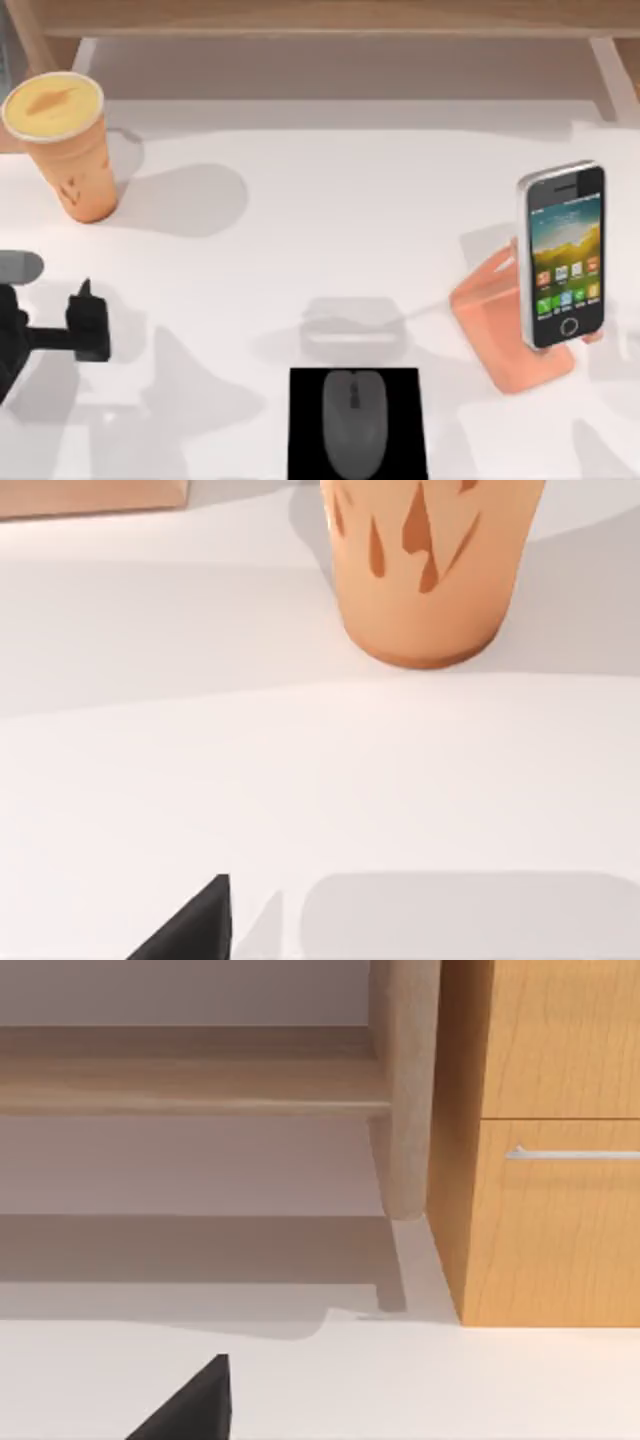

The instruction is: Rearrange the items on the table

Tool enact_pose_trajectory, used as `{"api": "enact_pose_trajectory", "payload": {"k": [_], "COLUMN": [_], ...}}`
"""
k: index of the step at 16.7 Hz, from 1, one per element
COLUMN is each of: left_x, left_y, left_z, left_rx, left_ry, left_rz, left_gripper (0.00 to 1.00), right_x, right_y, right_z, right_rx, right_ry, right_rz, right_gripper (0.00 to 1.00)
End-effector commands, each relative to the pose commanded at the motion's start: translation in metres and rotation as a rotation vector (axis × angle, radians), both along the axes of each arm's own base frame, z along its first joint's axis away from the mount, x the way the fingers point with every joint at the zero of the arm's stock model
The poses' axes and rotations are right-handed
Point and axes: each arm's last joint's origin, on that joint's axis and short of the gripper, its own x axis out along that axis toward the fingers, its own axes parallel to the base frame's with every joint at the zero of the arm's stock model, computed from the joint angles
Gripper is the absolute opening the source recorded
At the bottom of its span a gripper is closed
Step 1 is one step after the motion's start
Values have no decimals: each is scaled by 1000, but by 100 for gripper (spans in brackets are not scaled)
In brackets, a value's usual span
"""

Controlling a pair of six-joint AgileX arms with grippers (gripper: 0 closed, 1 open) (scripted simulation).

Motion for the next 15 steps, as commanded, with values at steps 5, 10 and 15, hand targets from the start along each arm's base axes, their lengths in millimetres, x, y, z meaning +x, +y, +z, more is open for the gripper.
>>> {"api": "enact_pose_trajectory", "payload": {"k": [5, 10, 15], "left_x": [52, 102, 115], "left_y": [-4, -5, -4], "left_z": [-25, -25, -21], "left_rx": [-32, -71, -80], "left_ry": [-47, -269, -342], "left_rz": [7, 15, 19], "left_gripper": [100, 100, 100], "right_x": [0, 0, 0], "right_y": [0, 0, 0], "right_z": [0, 0, 0], "right_rx": [0, 0, 0], "right_ry": [0, 0, 0], "right_rz": [0, 0, 0], "right_gripper": [100, 100, 100]}}
